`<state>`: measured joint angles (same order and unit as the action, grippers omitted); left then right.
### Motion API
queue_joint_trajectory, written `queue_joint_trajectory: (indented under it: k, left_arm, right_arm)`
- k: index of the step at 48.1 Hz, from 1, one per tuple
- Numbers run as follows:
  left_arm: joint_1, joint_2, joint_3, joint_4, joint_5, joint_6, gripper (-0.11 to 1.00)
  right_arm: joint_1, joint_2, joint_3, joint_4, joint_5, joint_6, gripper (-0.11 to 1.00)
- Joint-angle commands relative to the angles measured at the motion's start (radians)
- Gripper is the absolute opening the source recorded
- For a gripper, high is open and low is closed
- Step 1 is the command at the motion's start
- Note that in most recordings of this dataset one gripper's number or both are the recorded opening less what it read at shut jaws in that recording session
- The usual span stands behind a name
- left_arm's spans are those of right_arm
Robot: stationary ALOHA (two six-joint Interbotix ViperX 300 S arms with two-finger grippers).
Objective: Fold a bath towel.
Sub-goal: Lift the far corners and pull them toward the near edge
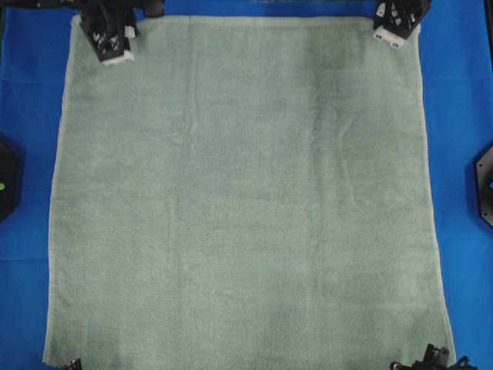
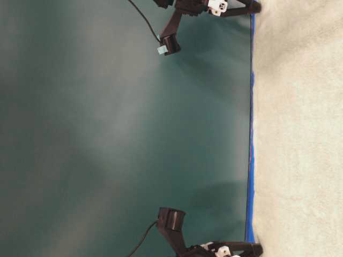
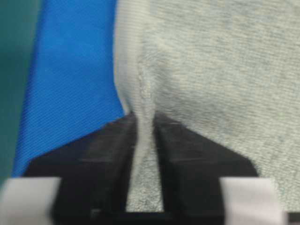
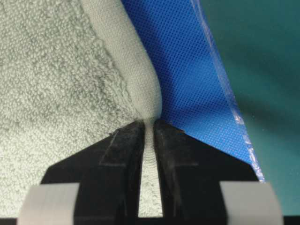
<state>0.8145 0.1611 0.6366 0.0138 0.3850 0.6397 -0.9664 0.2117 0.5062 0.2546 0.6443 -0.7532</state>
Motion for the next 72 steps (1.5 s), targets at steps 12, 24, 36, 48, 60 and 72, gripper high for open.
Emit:
queue_joint_trajectory:
  k: [12,24,36,48,60,72]
  left_arm:
    - [-0.014,-0.035,-0.006,0.006,0.052,-0.006,0.06]
    - [-0.021,-0.212,-0.066,0.008,0.250,-0.003,0.06]
    - [-0.072,-0.339,-0.061,0.008,0.354,-0.015,0.06]
    - [-0.224,-0.399,0.072,-0.011,0.310,-0.156,0.05]
    - [-0.630,-0.474,0.238,-0.012,0.204,-0.545,0.05]
    - [-1.054,-0.457,0.247,-0.006,0.152,-1.039,0.05]
  right_arm:
    - [0.054,-0.018,0.012,0.023,0.009,0.002,0.11]
    - [0.094,-0.216,0.017,0.026,0.086,0.026,0.11]
    - [0.132,-0.410,0.084,0.026,0.107,0.089,0.11]
    - [0.290,-0.486,0.212,0.026,0.107,0.218,0.11]
    - [0.678,-0.603,0.402,0.026,0.077,0.557,0.11]
    - [1.184,-0.621,0.460,0.009,-0.089,1.051,0.11]
